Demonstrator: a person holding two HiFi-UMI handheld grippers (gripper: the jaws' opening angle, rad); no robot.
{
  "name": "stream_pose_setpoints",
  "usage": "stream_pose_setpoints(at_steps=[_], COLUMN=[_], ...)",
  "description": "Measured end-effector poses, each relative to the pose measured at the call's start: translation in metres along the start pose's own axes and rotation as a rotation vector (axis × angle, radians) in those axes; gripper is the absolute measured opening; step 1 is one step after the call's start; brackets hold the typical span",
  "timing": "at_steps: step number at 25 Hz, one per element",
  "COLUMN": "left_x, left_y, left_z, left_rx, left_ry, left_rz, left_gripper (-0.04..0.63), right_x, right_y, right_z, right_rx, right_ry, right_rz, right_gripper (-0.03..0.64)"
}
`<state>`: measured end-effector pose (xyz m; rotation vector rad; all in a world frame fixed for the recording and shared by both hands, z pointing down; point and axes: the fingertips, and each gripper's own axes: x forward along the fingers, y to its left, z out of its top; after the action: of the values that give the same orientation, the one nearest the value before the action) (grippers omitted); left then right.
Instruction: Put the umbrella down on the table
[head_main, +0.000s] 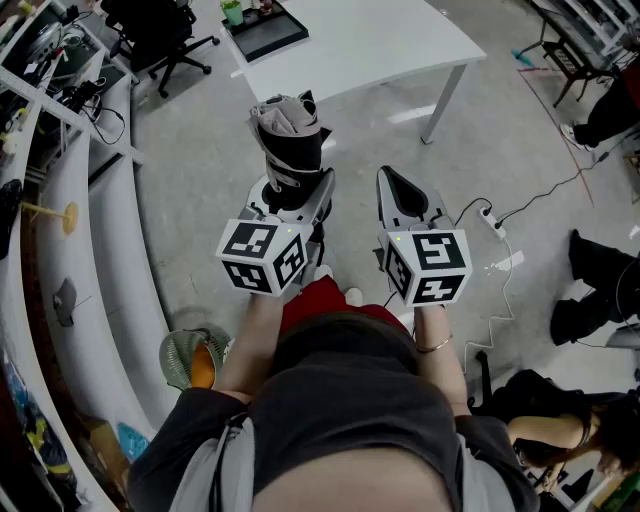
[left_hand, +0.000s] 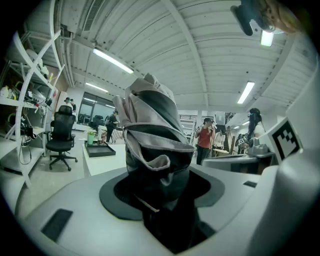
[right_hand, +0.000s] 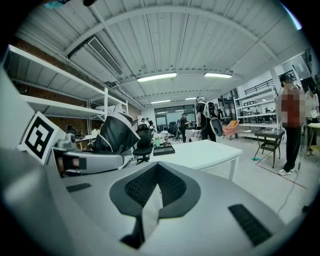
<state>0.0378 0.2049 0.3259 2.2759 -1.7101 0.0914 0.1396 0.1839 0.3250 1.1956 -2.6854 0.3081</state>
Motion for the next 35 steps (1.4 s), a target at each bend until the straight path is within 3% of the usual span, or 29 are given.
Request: stream_pose_setpoints(at_steps=[12, 22, 35], left_x=[0.005, -0.013, -0.026], left_y=[0.006, 0.035, 0.062], left_z=[-0.004, 0.005, 0.026], left_rx=[-0.028, -0.091, -0.082], left_ry=[-0.002, -0.033, -0.073], left_rz=[0.007, 0.08, 0.131], left_gripper=[0.244, 0.245, 0.245], right_x=[0.004, 0.0, 0.01], right_y=[-0.001, -0.007, 0.006], right_z=[-0.005, -0.006, 0.001], right_rx=[0.015, 0.081, 0.083], right_ry=[-0.017, -0.031, -0.033], right_rz=[0.047, 0.07, 0.099], right_gripper=[0.018, 0.018, 0.018])
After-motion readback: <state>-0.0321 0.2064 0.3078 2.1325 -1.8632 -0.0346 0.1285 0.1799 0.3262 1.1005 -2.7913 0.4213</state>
